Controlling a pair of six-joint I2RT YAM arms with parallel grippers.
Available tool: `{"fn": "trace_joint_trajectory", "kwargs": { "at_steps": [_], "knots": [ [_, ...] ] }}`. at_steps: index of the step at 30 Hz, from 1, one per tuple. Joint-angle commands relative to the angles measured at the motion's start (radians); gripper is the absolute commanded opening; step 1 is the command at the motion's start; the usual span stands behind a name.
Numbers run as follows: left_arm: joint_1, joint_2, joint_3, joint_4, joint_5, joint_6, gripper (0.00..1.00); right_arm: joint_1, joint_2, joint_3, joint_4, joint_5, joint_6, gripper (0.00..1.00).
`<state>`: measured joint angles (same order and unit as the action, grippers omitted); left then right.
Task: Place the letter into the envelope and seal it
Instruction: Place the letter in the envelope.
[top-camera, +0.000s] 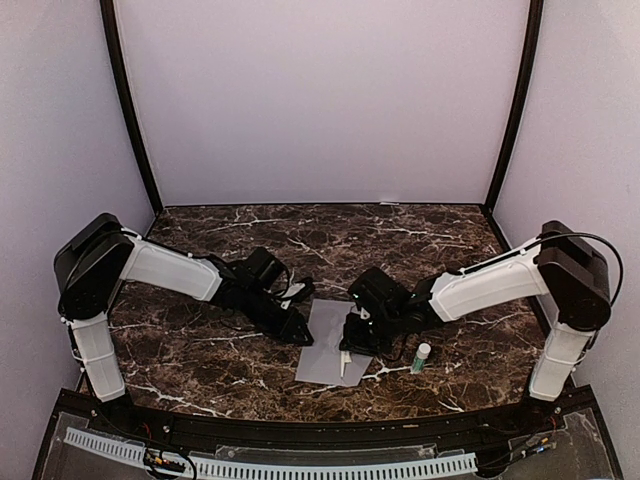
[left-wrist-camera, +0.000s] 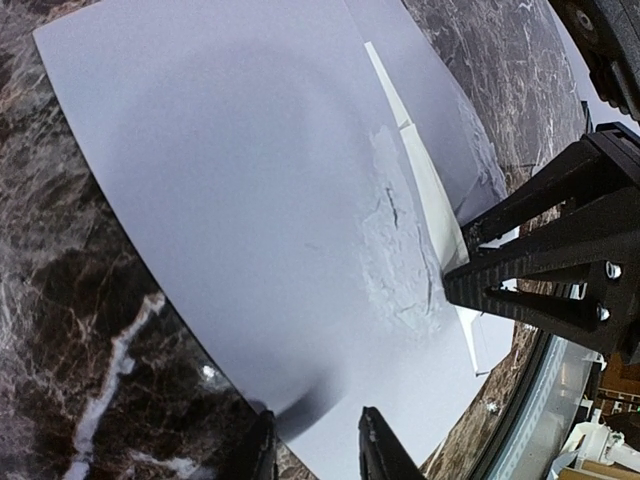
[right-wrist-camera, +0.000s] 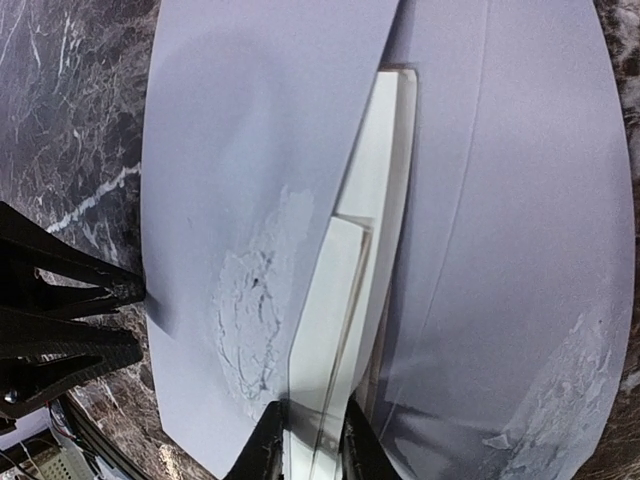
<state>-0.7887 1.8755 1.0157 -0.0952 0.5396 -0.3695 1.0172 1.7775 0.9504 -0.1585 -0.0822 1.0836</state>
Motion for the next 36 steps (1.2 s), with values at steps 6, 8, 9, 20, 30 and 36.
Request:
{"fn": "trace_joint_trajectory", "kwargs": {
  "at_steps": [6,8,9,20,30,36],
  "knots": [
    [-0.027,0.026,-0.004,-0.068,0.008,0.009,0.27,0.024,0.053,0.059,-0.003,-0.004,0.002,0.15],
    [-0.027,0.025,-0.003,-0.069,0.007,0.009,0.27,0.026,0.054,0.069,-0.021,0.004,0.0,0.15],
    [-0.027,0.025,-0.002,-0.07,0.004,0.01,0.27,0.027,0.052,0.074,-0.031,0.01,-0.002,0.16],
    [-0.027,-0.008,0.009,-0.089,-0.056,0.029,0.29,0.027,-0.061,0.038,-0.135,0.099,0.004,0.32],
    [-0.027,-0.007,0.01,-0.091,-0.06,0.032,0.29,0.027,-0.101,-0.073,-0.08,0.09,0.056,0.22],
    [-0.027,-0.002,0.01,-0.089,-0.054,0.032,0.29,0.027,-0.083,-0.08,-0.039,0.087,0.052,0.14]
  ]
}}
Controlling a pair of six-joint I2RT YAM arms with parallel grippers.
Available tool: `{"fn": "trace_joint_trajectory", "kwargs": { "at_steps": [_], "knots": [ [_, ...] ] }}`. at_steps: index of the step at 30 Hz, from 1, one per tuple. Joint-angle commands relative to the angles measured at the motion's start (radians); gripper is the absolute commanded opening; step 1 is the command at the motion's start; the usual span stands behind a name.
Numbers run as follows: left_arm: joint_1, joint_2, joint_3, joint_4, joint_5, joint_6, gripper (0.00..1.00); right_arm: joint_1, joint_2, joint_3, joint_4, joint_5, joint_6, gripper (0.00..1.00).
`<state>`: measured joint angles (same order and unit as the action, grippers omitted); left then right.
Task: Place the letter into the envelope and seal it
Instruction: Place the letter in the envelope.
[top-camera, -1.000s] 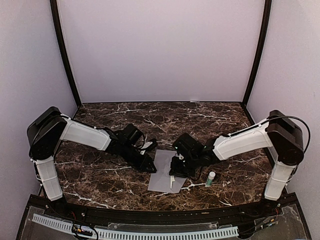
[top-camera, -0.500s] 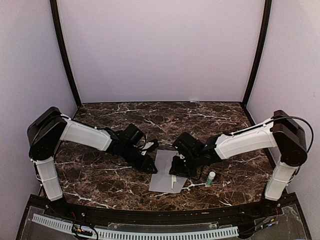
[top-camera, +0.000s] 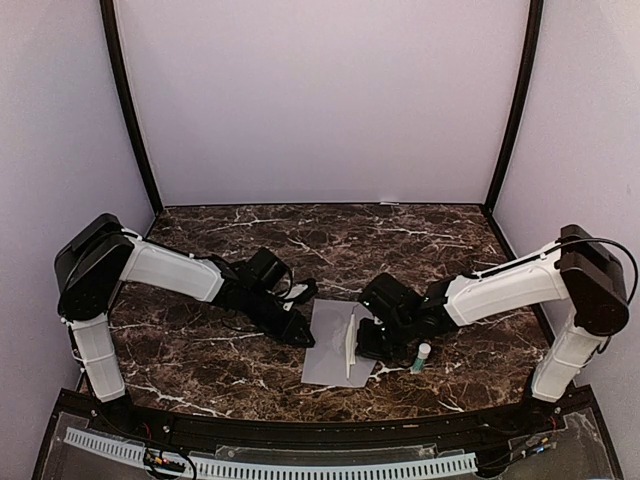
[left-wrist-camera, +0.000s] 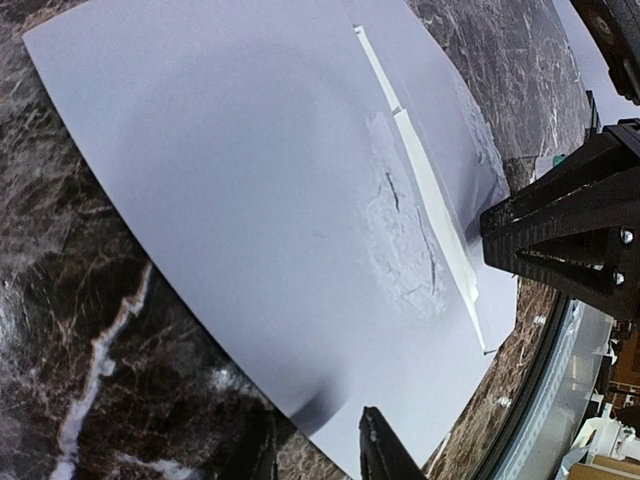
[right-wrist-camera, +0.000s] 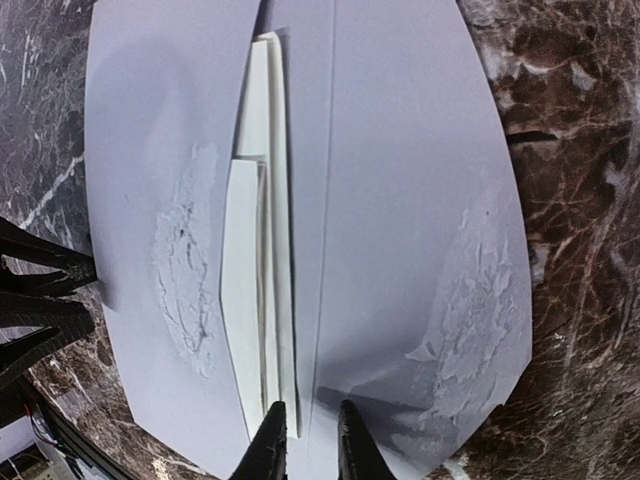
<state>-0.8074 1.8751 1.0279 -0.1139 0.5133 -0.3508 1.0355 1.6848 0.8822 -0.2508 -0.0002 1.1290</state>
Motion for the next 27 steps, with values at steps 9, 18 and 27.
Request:
{"fn": "trace_joint_trajectory", "kwargs": {
  "at_steps": [9,18,27],
  "knots": [
    [-0.009,0.006,0.0,-0.072,-0.015,0.013,0.26,0.009,0.055,0.0,0.089,-0.041,0.002,0.04],
    [-0.009,0.016,0.004,-0.068,-0.001,0.012,0.25,0.009,0.073,0.009,0.111,-0.055,-0.002,0.0],
    [-0.008,0.026,0.0,-0.061,0.023,0.004,0.23,0.009,0.101,0.023,0.127,-0.065,-0.009,0.0]
  ]
}}
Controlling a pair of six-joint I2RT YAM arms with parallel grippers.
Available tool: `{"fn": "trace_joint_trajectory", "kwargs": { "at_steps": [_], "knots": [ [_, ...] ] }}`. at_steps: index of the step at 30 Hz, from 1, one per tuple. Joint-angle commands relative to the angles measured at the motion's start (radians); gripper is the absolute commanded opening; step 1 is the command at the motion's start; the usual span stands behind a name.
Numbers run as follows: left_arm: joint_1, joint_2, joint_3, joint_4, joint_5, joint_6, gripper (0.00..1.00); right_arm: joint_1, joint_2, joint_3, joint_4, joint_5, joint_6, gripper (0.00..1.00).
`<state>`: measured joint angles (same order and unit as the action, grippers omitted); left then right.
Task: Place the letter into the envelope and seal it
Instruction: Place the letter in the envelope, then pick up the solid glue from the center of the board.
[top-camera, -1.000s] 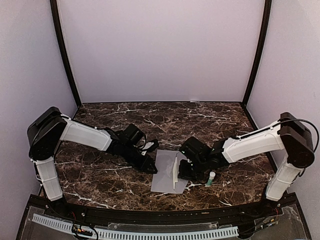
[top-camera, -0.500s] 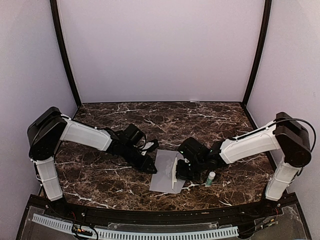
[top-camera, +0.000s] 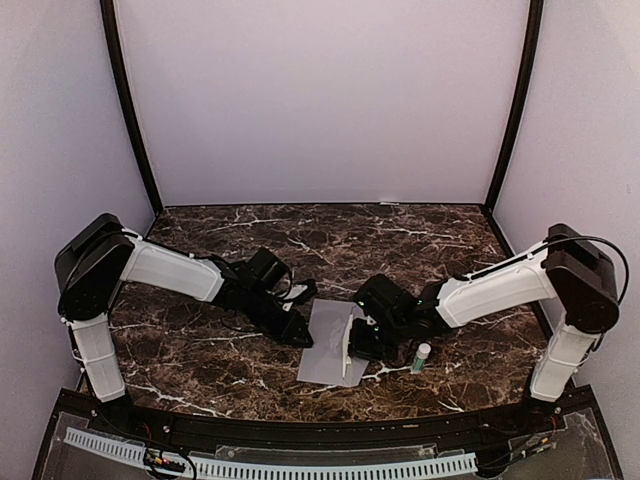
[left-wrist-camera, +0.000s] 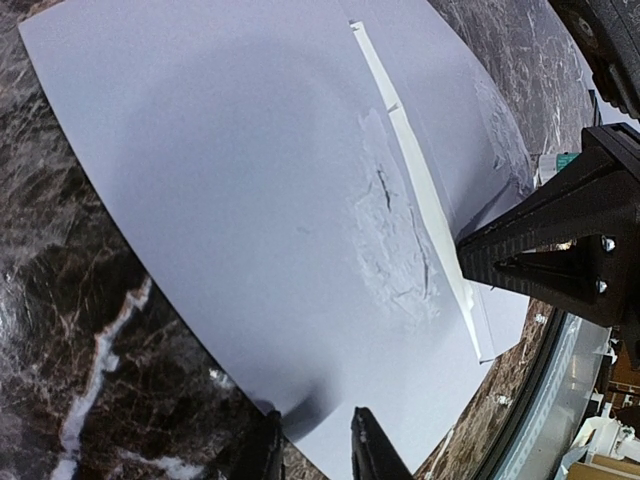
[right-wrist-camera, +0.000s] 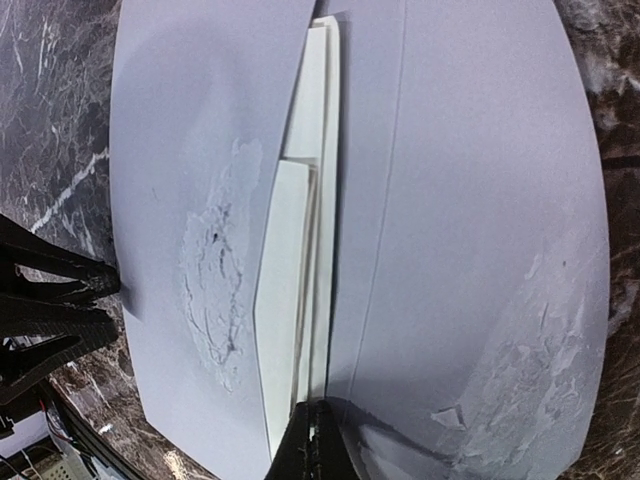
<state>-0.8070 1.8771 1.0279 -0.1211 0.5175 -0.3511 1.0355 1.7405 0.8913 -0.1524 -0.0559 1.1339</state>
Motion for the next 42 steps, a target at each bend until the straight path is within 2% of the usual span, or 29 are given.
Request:
{"fn": "trace_joint_trajectory", "kwargs": {
  "at_steps": [1,11,16,19,22,26,33,35,38,42],
  "knots": [
    [-0.009,0.025,0.001,-0.053,0.022,0.004,0.23,0.008,0.048,0.017,0.031,-0.011,-0.015,0.0],
    [-0.014,0.023,-0.002,-0.047,0.029,-0.003,0.23,0.009,0.062,0.046,0.016,-0.006,-0.029,0.0],
    [-0.01,-0.018,-0.004,-0.04,-0.03,-0.002,0.23,0.009,0.024,0.042,-0.016,0.012,-0.034,0.0],
    [-0.003,-0.099,-0.027,-0.017,-0.099,0.023,0.25,0.01,-0.042,0.041,-0.043,0.019,-0.045,0.01],
    [0.014,-0.225,-0.074,0.022,-0.195,0.04,0.35,0.011,-0.123,0.052,-0.089,0.036,-0.078,0.13],
    [0.049,-0.385,-0.139,0.091,-0.251,0.004,0.5,0.011,-0.241,0.08,-0.221,0.105,-0.135,0.28],
    [0.108,-0.689,-0.161,-0.062,-0.401,-0.124,0.78,0.002,-0.438,0.12,-0.455,0.231,-0.276,0.6],
    [0.135,-0.769,-0.142,-0.147,-0.404,-0.167,0.84,-0.009,-0.486,0.121,-0.523,0.257,-0.305,0.73],
    [0.155,-0.837,-0.078,-0.318,-0.419,-0.233,0.85,-0.031,-0.543,0.133,-0.655,0.306,-0.328,0.82],
    [0.162,-0.877,-0.058,-0.415,-0.398,-0.316,0.86,-0.039,-0.58,0.155,-0.827,0.367,-0.335,0.84]
  ]
}}
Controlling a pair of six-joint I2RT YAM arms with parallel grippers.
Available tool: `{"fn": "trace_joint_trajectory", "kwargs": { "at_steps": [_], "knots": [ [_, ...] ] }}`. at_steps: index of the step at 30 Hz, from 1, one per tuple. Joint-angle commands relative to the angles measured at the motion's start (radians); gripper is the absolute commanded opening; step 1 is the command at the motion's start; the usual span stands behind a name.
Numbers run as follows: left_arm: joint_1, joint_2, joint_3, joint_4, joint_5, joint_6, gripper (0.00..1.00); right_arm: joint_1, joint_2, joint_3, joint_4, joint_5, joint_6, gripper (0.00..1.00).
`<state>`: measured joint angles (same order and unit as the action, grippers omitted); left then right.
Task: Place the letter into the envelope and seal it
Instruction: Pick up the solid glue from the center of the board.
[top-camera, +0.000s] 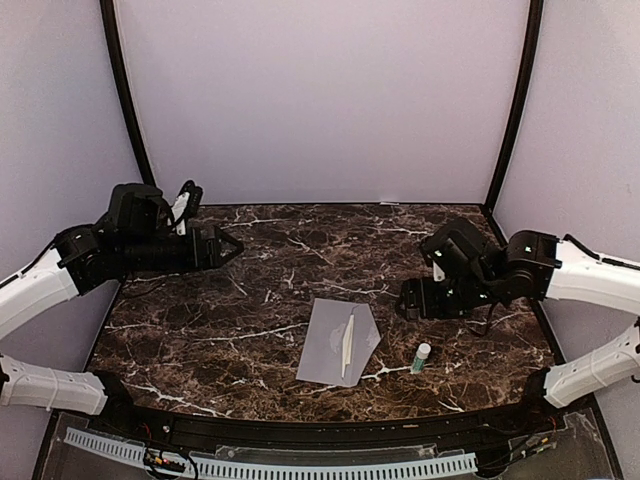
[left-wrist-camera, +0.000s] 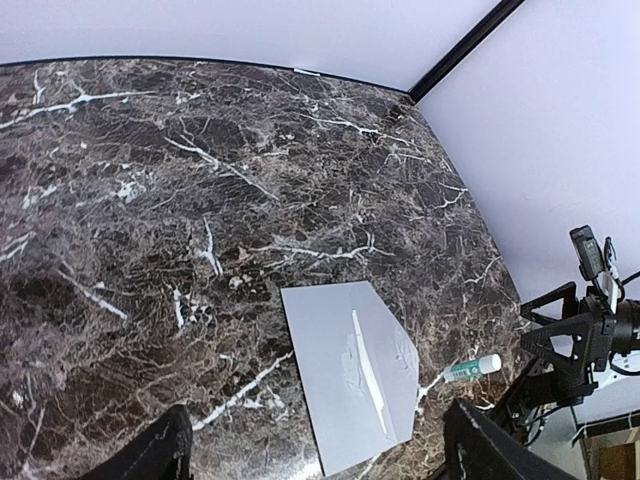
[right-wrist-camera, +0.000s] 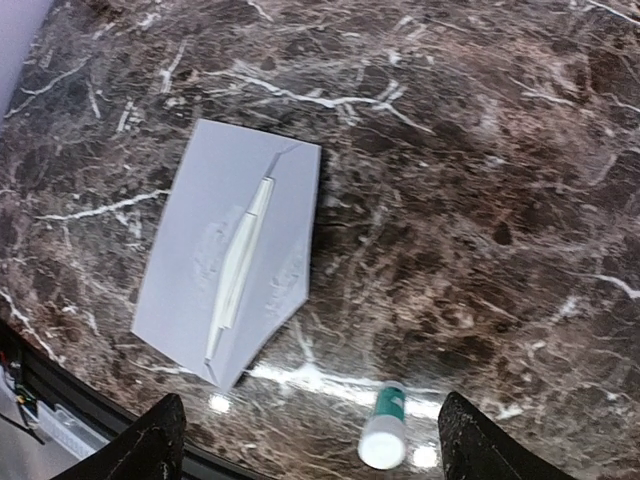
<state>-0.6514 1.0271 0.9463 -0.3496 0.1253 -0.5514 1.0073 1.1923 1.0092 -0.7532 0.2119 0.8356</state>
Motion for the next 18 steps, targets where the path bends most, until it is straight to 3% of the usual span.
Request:
{"fn": "trace_joint_trajectory", "kwargs": {
  "at_steps": [1,11,18],
  "knots": [
    [0.007,-0.031,0.012,-0.182,0.012,-0.133,0.86,-0.011,-0.039,0.033,-0.256,0.099,-0.038,0.84],
    [0.006,-0.011,-0.037,-0.073,-0.016,-0.31,0.85,-0.012,-0.089,-0.162,-0.08,-0.115,-0.059,0.84],
    [0.006,0.0,0.007,-0.094,-0.059,-0.32,0.85,-0.016,-0.002,-0.193,-0.034,-0.106,-0.119,0.71]
  ]
}}
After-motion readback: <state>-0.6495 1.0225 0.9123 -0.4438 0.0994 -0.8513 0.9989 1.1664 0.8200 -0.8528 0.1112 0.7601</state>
